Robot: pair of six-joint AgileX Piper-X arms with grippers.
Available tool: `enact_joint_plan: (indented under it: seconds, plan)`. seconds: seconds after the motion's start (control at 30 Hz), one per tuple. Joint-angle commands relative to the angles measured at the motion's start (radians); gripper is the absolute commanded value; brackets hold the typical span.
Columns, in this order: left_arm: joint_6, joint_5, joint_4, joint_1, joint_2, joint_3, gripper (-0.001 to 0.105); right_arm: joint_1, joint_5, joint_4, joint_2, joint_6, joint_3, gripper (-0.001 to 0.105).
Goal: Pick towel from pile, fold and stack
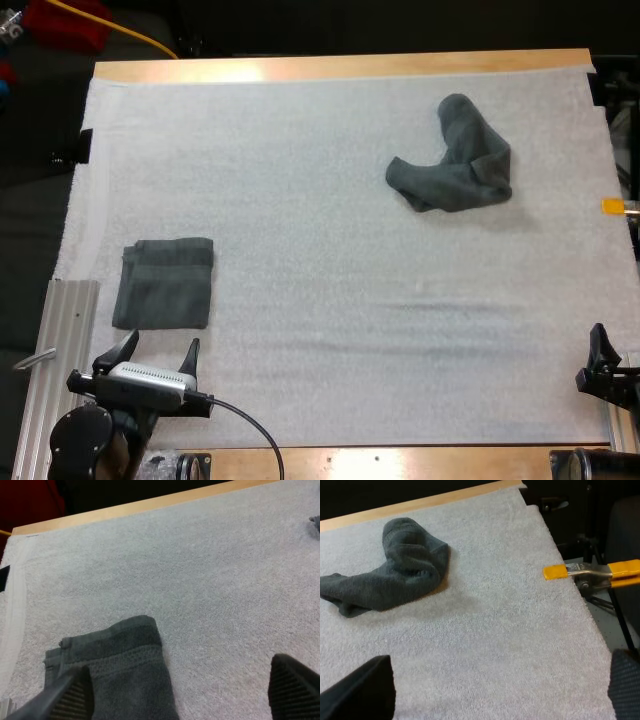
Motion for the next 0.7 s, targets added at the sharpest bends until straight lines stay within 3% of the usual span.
enact_joint_plan:
  seconds: [0.0,0.47,0.67]
  plan:
    - [-0.012,0.002,-0.013,-0.003,-0.144,-0.002,0.069,0.000,0.000,-0.006,-0.044,-0.004,-0.009,0.084]
    - [-0.020,0.018,-0.013,-0.003,-0.144,-0.002,0.069,0.000,-0.004,0.003,-0.044,0.002,-0.009,0.084]
    - [-0.020,0.030,-0.013,-0.003,-0.144,-0.002,0.069,0.000,-0.089,0.003,-0.044,0.002,-0.009,0.084]
